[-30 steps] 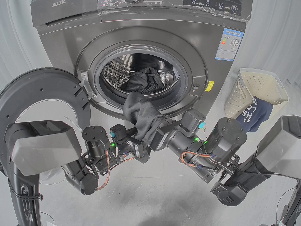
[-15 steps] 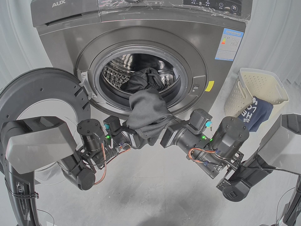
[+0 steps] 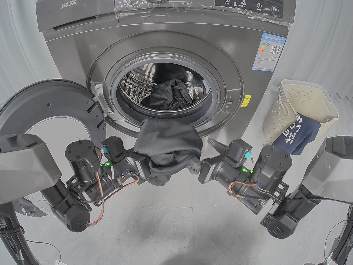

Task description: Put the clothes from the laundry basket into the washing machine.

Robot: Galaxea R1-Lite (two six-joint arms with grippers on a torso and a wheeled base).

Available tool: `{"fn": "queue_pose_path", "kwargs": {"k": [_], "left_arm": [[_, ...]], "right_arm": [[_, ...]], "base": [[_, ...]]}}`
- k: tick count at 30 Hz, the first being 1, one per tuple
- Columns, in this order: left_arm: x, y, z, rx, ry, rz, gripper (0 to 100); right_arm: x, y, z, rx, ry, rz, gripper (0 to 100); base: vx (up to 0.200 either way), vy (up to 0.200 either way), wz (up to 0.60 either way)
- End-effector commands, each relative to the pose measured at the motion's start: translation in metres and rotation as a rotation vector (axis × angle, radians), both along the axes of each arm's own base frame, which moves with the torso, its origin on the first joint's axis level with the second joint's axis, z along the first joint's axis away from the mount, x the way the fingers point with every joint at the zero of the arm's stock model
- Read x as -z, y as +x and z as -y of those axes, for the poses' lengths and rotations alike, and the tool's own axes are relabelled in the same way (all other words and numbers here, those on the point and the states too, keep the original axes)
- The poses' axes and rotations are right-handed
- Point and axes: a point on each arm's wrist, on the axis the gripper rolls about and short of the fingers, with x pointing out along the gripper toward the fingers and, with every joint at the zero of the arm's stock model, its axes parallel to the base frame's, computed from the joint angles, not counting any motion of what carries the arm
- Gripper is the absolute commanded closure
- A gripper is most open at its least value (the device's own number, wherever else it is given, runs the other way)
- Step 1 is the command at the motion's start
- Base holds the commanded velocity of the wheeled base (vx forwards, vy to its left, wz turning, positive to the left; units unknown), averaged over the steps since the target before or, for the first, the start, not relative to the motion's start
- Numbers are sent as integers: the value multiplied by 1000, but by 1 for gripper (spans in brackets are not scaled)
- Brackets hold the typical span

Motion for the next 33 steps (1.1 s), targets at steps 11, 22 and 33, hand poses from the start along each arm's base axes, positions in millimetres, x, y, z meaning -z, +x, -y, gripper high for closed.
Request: {"fn": "queue_pose_path", "kwargs": {"k": [11,22,33], "left_arm": [[-7,-45,-24,9,46,-30,100],[-12,-51,-24,15,39,-18,100],[-9,-58,-20,42,48,-34,100]], "right_arm": [[45,-71,62,-130,-293,-200,0],[47,-71,71,-114,-294,-230,0],[46,-64,71,-92,-279,-225,0]], "base": [[0,0,0],[0,0,0],[0,0,0]]}}
